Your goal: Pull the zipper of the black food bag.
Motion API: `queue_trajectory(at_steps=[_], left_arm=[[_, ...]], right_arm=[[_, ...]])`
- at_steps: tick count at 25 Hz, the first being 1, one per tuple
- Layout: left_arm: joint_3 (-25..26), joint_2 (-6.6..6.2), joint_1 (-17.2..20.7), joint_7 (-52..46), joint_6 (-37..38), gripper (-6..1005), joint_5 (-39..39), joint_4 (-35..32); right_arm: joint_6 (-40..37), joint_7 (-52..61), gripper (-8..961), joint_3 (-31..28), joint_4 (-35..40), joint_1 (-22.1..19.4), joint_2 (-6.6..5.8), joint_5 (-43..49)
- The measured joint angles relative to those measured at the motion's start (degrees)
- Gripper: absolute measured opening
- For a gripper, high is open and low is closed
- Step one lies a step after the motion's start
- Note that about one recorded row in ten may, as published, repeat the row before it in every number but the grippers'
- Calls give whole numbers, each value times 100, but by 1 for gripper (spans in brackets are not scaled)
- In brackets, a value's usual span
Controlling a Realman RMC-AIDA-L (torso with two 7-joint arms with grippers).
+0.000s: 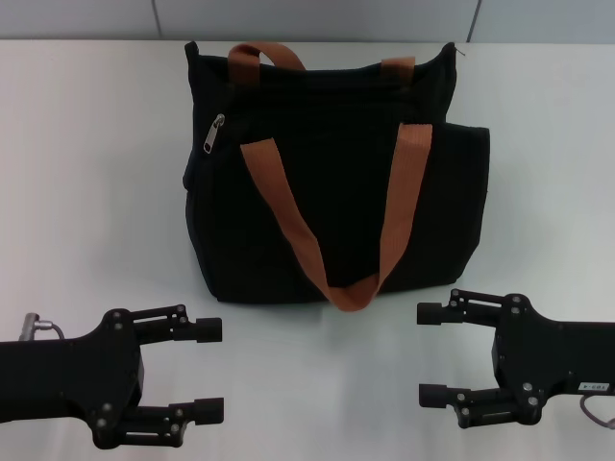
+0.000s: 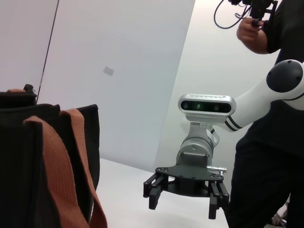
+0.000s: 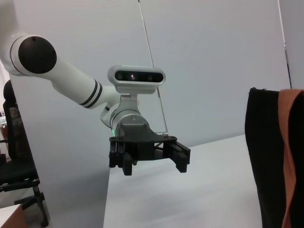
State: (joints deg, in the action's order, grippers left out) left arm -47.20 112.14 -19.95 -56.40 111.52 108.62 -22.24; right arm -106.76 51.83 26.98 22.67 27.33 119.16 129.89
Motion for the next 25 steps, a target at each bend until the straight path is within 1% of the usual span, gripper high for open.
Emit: queue_trajectory(at_steps=[14, 15, 16, 18, 20, 21, 22, 23, 24, 25], left_arm=[[29, 1, -1, -3, 27, 770, -34, 0], [204, 31, -12, -3, 111, 770, -41, 0], [204, 31, -12, -3, 111, 770, -41, 0], [685, 98, -50, -4, 247, 769, -44, 0], [685, 98, -50, -4, 247, 769, -44, 0], [1059, 156, -87, -2, 327, 769, -68, 1], [1059, 156, -87, -2, 327, 769, -68, 1], [1433, 228, -129, 24, 340, 769, -249, 5], [1433, 228, -129, 24, 340, 768, -249, 5], [1615, 264, -139, 38, 322, 768, -459, 7]], right_arm=[[-12, 25, 827, -1, 0, 7, -7, -8], [2, 30, 827, -11, 0, 8, -7, -8], [2, 30, 827, -11, 0, 8, -7, -8], [7, 35, 826, -32, 0, 9, -7, -8], [14, 39, 826, -47, 0, 9, -7, -8], [20, 41, 826, -54, 0, 7, -7, -8], [23, 41, 826, -58, 0, 3, -7, -8], [25, 41, 826, -61, 0, -4, -6, -8], [26, 42, 826, -63, 0, -8, -4, -8], [27, 43, 826, -63, 0, -12, -3, -8]])
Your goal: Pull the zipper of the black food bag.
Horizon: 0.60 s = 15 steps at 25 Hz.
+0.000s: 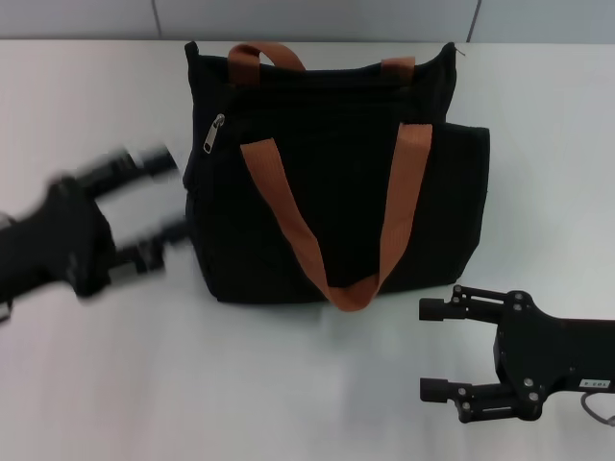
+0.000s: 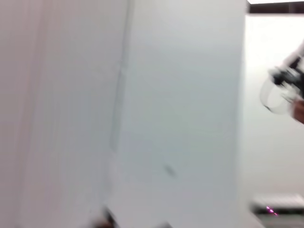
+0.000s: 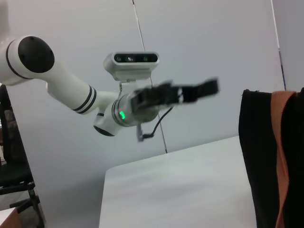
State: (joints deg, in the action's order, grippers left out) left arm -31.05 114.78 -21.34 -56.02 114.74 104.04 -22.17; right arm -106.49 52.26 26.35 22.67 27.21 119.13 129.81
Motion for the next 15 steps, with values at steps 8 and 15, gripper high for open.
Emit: queue_trajectory(at_steps=[8, 15], left_arm=[[527, -80, -147, -59, -406, 767, -579, 0], [490, -414, -543, -118, -1736, 766, 350, -303]], right_arm=[[-25, 3, 827, 2, 0, -46, -4, 0], [-12, 68, 827, -6, 0, -67, -6, 0]])
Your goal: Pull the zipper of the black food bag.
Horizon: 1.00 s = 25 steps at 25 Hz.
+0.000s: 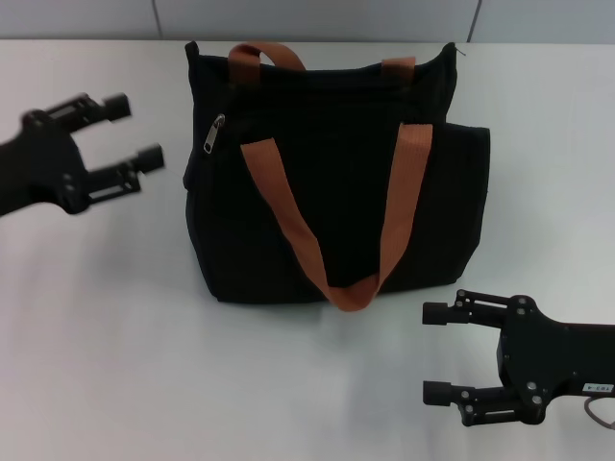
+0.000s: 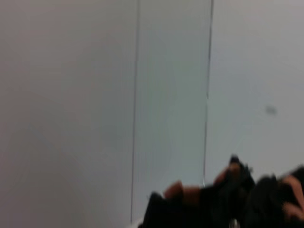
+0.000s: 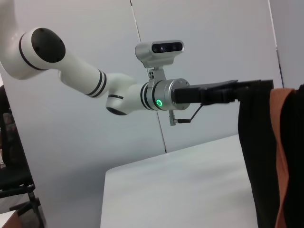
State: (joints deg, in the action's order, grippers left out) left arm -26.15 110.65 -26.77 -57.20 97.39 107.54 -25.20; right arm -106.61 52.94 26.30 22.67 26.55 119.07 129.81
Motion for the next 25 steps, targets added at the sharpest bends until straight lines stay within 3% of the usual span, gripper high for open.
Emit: queue_trajectory(at_steps=[6, 21, 25], left_arm=[[-27, 136, -224, 47, -432, 765, 481, -66], [-459, 338, -604, 405, -1142, 763, 499, -211], [-460, 343, -594, 523, -1104, 671, 470, -224]], right_arm=[[-18, 87, 827, -2, 0, -5, 2, 0], [24, 162, 826, -33, 0, -10, 2, -3], [27, 162, 826, -89, 0, -8, 2, -8]])
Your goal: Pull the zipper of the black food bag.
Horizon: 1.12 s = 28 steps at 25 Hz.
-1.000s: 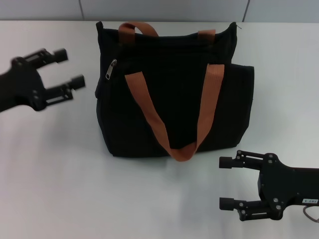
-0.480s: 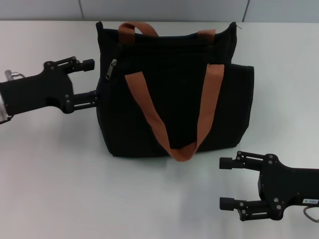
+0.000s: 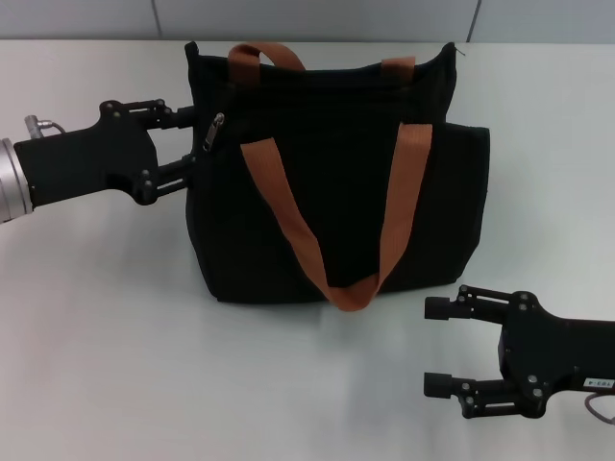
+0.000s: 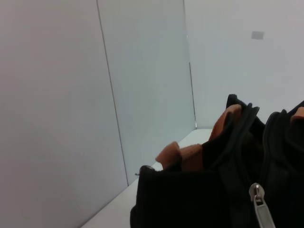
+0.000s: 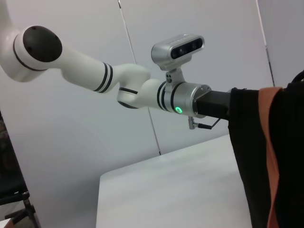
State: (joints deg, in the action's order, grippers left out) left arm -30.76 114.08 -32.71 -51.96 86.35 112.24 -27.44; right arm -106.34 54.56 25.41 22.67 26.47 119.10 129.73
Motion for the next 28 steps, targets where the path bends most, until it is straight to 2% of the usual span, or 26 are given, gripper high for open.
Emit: queue_trajectory(at_steps=[7, 12, 16, 18, 21, 22, 23, 26, 27, 28], left_arm=[[23, 9, 50, 190, 27, 392, -17, 0], [41, 17, 54, 244, 75, 273, -26, 1], [67, 20, 89, 419, 269, 178, -133, 2], [70, 50, 158, 536, 435, 128, -344, 1], [70, 76, 205, 619, 506, 48, -474, 0], [70, 96, 267, 744, 554, 22, -629, 1], [70, 96, 267, 744, 554, 22, -629, 1], [70, 147, 326, 881, 590, 22, -742, 0], [71, 173, 337, 943, 592, 23, -771, -3], [71, 173, 337, 943, 592, 23, -771, -3]], right_arm=[[0, 1, 827, -1, 0, 7, 10, -27], [-13, 4, 827, -8, -44, 7, 18, -134], [-408, 142, 826, -18, -257, 14, 7, -680], [-1023, 977, 826, -9, -321, 232, 9, -1207], [-1116, 1279, 826, -7, -318, 329, 11, -1338], [-1220, 1867, 826, -3, -303, 507, 12, -1569], [-1220, 1867, 826, -3, -303, 507, 12, -1569], [-1231, 2702, 826, 8, -279, 866, -4, -1923], [-1138, 3119, 826, 32, -233, 1122, -10, -2039], [-1138, 3119, 827, 32, -233, 1122, -10, -2039]])
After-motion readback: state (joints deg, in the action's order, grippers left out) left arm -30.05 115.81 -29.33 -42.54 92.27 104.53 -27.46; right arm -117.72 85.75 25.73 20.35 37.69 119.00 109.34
